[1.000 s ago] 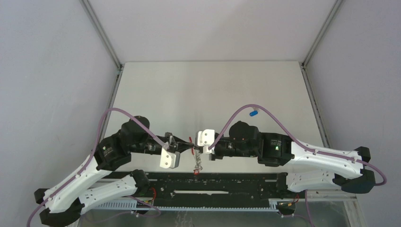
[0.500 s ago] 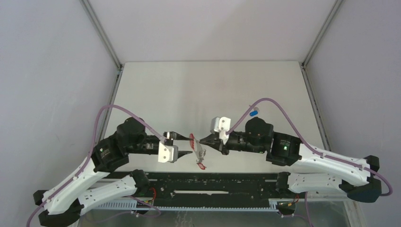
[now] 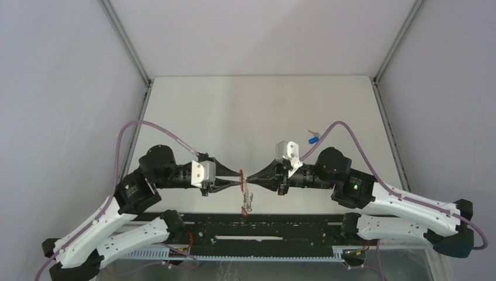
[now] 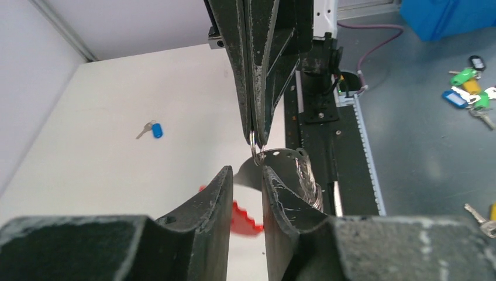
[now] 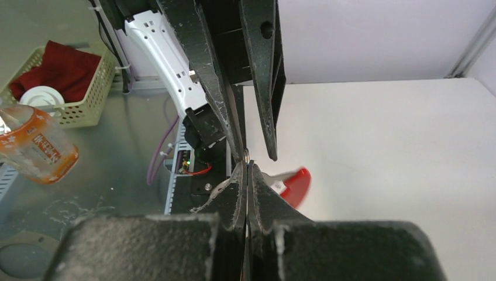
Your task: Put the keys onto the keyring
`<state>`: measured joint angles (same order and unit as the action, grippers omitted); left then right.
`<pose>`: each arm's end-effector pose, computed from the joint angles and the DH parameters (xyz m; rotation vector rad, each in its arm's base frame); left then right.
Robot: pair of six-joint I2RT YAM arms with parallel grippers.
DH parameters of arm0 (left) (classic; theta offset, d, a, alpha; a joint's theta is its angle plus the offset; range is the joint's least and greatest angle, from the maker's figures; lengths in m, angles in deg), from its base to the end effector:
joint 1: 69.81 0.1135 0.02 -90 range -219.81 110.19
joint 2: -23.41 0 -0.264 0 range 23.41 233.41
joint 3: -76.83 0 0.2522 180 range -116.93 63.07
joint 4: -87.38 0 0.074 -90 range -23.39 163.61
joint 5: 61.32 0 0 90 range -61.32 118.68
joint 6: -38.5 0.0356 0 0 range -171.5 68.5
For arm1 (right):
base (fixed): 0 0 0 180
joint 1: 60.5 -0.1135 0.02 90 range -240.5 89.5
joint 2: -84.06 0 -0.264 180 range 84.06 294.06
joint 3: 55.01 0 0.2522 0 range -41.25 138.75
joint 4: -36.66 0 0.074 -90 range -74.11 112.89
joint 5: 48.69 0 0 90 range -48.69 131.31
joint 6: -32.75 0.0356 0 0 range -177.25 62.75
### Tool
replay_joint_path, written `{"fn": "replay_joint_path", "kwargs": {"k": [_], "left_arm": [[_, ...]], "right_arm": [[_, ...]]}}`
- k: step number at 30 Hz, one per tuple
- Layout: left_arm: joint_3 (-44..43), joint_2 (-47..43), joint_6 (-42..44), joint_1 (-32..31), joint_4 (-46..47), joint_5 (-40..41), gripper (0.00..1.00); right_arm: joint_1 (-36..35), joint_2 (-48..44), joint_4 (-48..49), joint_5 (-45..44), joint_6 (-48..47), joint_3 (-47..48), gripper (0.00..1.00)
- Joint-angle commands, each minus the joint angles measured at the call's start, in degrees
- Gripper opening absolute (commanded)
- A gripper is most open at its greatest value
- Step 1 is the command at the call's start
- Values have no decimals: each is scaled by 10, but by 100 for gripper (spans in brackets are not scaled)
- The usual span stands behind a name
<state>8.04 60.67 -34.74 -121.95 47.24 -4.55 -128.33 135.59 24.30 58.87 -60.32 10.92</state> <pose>0.0628 -0.1126 0.3897 1.3485 1.1788 -0.9466 0.0685 0.1966 0.3868 -1.1570 1.1756 1.1163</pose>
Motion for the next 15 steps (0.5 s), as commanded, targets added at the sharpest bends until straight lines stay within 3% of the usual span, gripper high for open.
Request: {"fn": "replay_joint_path", "kwargs": {"k": [1, 15], "left_arm": [[8, 1, -41, 4, 33, -35, 28], [18, 4, -54, 6, 38, -62, 22]], "right_arm": [[3, -8, 61, 18, 24, 2, 0], [-10, 5, 70, 3, 22, 2, 0]]}}
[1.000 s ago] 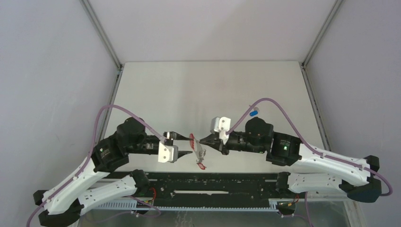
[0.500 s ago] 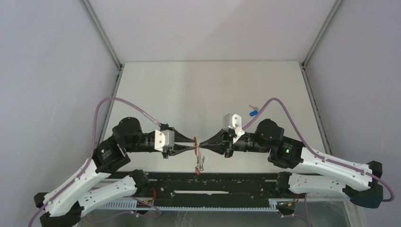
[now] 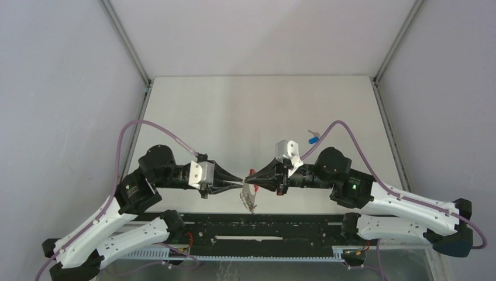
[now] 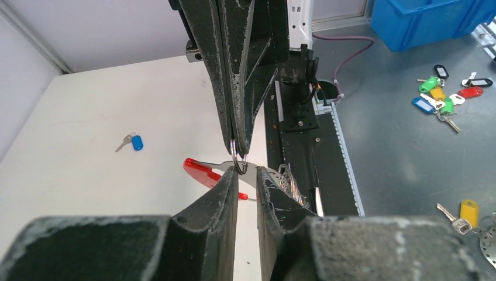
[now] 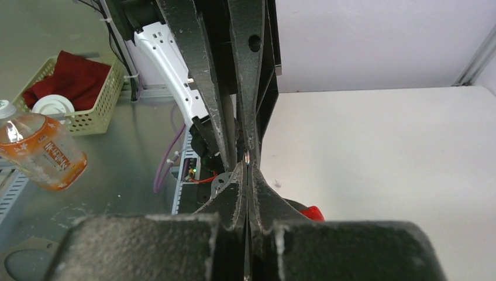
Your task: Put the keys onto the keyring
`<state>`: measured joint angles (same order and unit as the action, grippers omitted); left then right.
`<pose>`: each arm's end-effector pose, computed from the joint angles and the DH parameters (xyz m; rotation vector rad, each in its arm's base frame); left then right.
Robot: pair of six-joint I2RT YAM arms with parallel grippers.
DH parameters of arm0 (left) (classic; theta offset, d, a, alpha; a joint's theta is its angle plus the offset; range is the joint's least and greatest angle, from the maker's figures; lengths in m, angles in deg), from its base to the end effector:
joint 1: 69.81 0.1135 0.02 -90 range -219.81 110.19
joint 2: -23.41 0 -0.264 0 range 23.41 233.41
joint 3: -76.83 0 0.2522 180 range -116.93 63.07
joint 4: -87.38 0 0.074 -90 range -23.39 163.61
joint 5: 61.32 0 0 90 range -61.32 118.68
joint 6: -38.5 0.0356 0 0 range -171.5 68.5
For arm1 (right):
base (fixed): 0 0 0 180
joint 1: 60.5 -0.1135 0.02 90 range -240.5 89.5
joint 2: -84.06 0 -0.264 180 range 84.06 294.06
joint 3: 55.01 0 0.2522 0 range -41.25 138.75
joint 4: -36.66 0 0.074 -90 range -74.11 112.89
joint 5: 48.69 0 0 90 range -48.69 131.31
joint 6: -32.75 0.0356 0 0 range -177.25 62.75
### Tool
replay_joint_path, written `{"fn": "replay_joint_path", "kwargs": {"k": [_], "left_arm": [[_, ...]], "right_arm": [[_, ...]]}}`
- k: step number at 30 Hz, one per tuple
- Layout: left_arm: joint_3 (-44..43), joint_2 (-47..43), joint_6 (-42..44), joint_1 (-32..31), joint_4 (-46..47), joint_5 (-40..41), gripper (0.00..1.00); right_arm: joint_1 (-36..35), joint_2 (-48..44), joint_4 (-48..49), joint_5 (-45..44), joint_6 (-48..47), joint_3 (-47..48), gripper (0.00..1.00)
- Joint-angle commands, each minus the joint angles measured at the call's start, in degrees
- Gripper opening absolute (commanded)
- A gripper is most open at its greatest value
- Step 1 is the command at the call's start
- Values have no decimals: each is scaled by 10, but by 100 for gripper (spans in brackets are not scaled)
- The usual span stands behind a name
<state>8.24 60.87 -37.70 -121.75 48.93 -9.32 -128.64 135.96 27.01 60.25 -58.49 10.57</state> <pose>0.0614 -0.1139 0.3914 1.3624 1.1545 -1.0474 0.0673 0.1988 0.3885 -1.1450 1.1515 1.1678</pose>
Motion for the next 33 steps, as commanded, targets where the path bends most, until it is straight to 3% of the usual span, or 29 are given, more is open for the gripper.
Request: {"fn": "replay_joint_path", "kwargs": {"k": [1, 15, 19, 24, 28, 33], "left_arm": [[16, 1, -28, 4, 24, -14, 22], [25, 0, -22, 7, 38, 23, 0], [29, -2, -2, 8, 31, 34, 0], [26, -6, 65, 9, 9, 24, 0], [28, -13, 118, 8, -2, 7, 0], [45, -32, 210, 9, 10, -10, 0]], "right_arm": [[-9, 2, 44, -13, 4, 6, 0], [-13, 7, 50, 2, 8, 6, 0], [-12, 6, 49, 13, 10, 6, 0], [-6, -18, 20, 5, 19, 6, 26], [21, -53, -15, -4, 35, 6, 34], [96, -86, -95, -49, 91, 6, 53]]}}
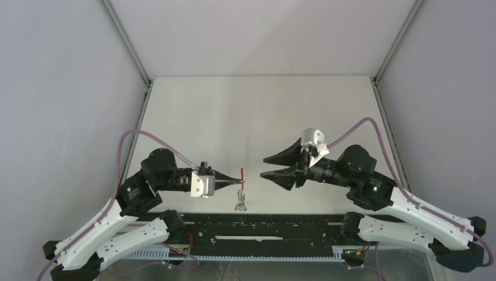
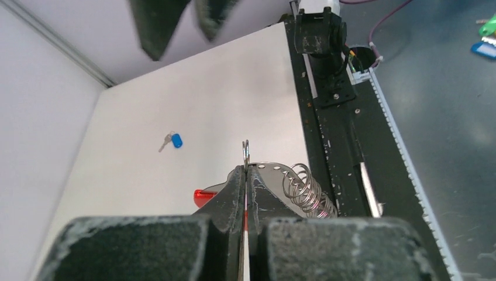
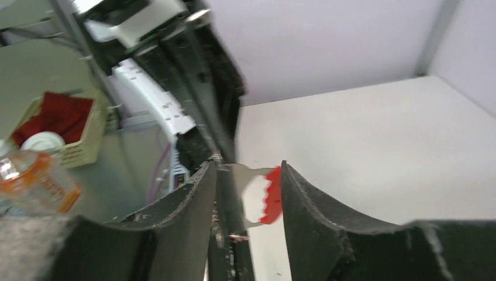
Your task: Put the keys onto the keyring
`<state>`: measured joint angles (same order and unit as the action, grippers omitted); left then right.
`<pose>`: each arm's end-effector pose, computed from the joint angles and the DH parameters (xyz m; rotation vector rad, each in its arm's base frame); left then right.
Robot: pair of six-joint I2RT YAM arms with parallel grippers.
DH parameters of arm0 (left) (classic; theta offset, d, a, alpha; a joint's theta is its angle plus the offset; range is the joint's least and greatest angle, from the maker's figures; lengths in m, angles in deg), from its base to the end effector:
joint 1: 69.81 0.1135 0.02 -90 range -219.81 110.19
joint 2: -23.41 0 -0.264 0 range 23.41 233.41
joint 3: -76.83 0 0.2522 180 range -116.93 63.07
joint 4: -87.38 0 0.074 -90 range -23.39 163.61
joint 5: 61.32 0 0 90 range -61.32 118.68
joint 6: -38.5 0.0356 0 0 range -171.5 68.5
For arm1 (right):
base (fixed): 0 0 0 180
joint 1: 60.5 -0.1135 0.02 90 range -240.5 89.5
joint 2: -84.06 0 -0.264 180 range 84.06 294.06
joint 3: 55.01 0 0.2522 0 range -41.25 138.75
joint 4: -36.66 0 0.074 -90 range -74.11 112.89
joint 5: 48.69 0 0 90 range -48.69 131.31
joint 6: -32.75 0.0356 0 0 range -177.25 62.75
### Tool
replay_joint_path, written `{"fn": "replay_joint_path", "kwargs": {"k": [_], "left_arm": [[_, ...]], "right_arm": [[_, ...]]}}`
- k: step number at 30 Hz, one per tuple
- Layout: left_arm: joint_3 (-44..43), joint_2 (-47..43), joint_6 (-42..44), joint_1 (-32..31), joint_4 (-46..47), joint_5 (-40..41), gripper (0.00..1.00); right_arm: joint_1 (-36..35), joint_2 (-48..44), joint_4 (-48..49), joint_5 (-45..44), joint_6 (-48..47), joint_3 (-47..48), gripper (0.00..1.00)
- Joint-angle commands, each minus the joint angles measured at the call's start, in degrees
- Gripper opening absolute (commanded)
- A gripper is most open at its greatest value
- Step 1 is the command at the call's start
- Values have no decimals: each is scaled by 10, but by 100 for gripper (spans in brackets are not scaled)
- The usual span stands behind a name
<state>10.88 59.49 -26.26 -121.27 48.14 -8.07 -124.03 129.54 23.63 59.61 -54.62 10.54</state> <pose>0.0622 -0.1122 0.3779 1.4453 1.0466 -0.8862 0.0697 0.1650 0.4015 -1.0222 1.1853 1.1585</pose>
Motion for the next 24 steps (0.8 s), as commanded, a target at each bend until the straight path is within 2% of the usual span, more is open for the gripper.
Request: {"fn": "replay_joint_path", "kwargs": {"k": [1, 2, 3, 5, 6, 9, 13, 18, 22, 24], "left_arm": [[22, -22, 111, 3, 25, -30, 0], [24, -23, 127, 3, 26, -37, 0], [24, -23, 136, 4, 29, -46, 0], [25, -23, 148, 4, 36, -61, 0], [25, -22, 160, 4, 38, -69, 0], [35, -29, 190, 3, 52, -79, 0], [35, -37, 222, 3, 63, -102, 0], [48, -53, 300, -2, 71, -128, 0], [54, -63, 347, -8, 75, -128, 0], [53, -62, 347, -9, 77, -127, 0]], "right_arm": [[70, -22, -84, -76, 67, 6, 57], [92, -16, -114, -95, 89, 6, 59], [121, -12, -136, -101, 101, 6, 68], [184, 8, -164, -125, 165, -4, 95], [218, 18, -179, -136, 193, -10, 99], [308, 43, -201, -173, 255, -48, 100], [404, 70, -200, -229, 290, -105, 100], [463, 86, -180, -239, 324, -120, 100], [541, 129, -137, -113, 332, -145, 100], [571, 158, -123, -91, 340, -146, 98]]}}
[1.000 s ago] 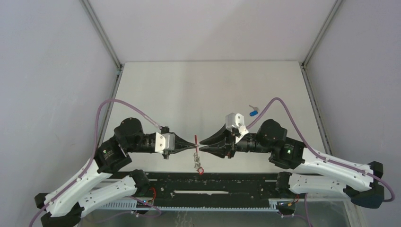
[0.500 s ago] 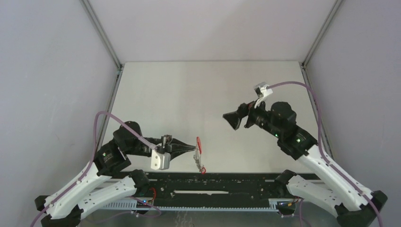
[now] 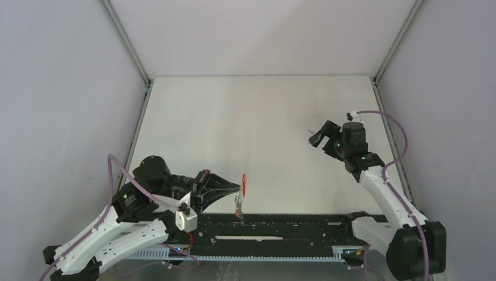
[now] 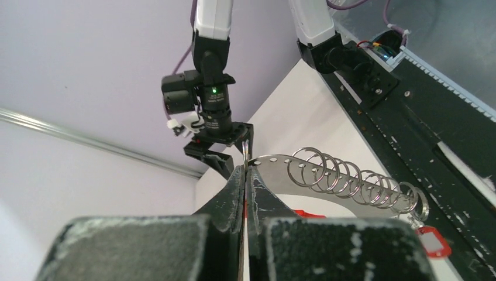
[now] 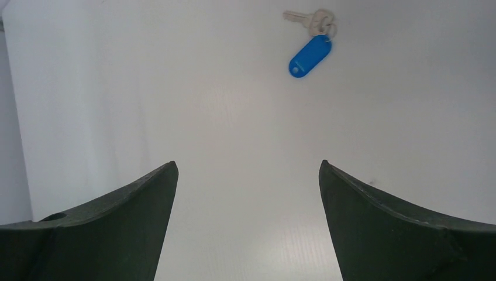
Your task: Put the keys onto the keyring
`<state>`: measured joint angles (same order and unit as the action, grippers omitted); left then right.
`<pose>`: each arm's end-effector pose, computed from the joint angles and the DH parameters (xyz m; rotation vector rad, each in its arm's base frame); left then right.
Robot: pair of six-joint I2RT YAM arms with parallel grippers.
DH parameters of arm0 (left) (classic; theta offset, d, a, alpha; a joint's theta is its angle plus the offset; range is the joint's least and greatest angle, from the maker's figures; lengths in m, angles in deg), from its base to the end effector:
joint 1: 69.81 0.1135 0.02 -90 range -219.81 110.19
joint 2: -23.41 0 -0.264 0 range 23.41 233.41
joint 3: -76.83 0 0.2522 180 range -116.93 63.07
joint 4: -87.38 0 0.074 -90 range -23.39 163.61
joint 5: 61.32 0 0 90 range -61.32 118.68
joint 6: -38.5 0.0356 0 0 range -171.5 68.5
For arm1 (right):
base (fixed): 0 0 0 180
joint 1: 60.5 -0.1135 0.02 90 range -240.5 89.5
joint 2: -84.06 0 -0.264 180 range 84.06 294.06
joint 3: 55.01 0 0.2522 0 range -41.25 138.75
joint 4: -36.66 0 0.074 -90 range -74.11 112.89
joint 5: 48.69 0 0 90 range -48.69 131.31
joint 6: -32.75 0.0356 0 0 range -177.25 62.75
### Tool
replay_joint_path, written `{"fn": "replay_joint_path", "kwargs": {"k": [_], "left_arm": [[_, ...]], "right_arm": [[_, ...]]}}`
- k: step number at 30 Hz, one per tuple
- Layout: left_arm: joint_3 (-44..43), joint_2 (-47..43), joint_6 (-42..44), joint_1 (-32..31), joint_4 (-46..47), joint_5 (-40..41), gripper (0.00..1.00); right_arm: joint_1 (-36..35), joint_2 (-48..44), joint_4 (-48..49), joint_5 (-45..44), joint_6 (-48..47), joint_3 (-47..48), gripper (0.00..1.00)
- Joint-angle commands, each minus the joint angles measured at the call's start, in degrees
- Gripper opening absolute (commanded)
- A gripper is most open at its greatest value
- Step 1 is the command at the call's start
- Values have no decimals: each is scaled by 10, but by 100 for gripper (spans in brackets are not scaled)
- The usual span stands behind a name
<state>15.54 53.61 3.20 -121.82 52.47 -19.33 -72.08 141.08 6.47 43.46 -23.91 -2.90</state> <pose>0.0440 -0.0994 0.3700 1.6051 0.4011 -0.6464 0.2125 0.0449 0.2504 0.3986 2.1884 0.4800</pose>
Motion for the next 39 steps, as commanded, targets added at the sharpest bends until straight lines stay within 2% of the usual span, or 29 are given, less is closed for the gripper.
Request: {"fn": "replay_joint_path", "kwargs": {"k": [1, 2, 5, 6, 7, 8, 9, 11, 13, 17, 23, 27, 33, 39], "left_arm": [[7, -4, 53, -3, 35, -15, 0], [8, -4, 53, -3, 35, -14, 0], [9, -5, 23, -3, 50, -8, 0], [10, -4, -2, -3, 63, -1, 0], [10, -3, -31, -4, 77, 11, 0], [9, 0, -59, -3, 90, 17, 0], [10, 2, -92, -3, 102, 25, 0], [13, 6, -139, -3, 120, 35, 0], [17, 6, -174, -3, 137, 41, 0], [27, 4, -188, -3, 147, 46, 0], [27, 3, -200, -3, 158, 48, 0], [27, 2, -206, -3, 158, 53, 0], [27, 1, -207, -3, 162, 54, 0], [24, 0, -206, -3, 167, 54, 0]], "right_arm": [[59, 55, 52, 67, 34, -12, 97], [62, 66, 50, 55, 34, -9, 94], [63, 86, 49, 7, 37, -3, 70], [64, 93, 54, 1, 38, -3, 70], [64, 101, 62, -4, 34, -3, 76], [63, 109, 73, -7, 31, -3, 89], [62, 118, 80, -9, 30, -2, 98], [59, 137, 90, -19, 25, 7, 99], [57, 161, 90, -48, 20, 22, 96], [59, 219, 103, -85, 5, 62, 80], [59, 339, 102, -109, 5, 143, 77], [53, 387, 87, -128, 9, 184, 68], [45, 427, 66, -139, 11, 226, 56], [41, 450, 33, -129, 41, 241, 53]]}}
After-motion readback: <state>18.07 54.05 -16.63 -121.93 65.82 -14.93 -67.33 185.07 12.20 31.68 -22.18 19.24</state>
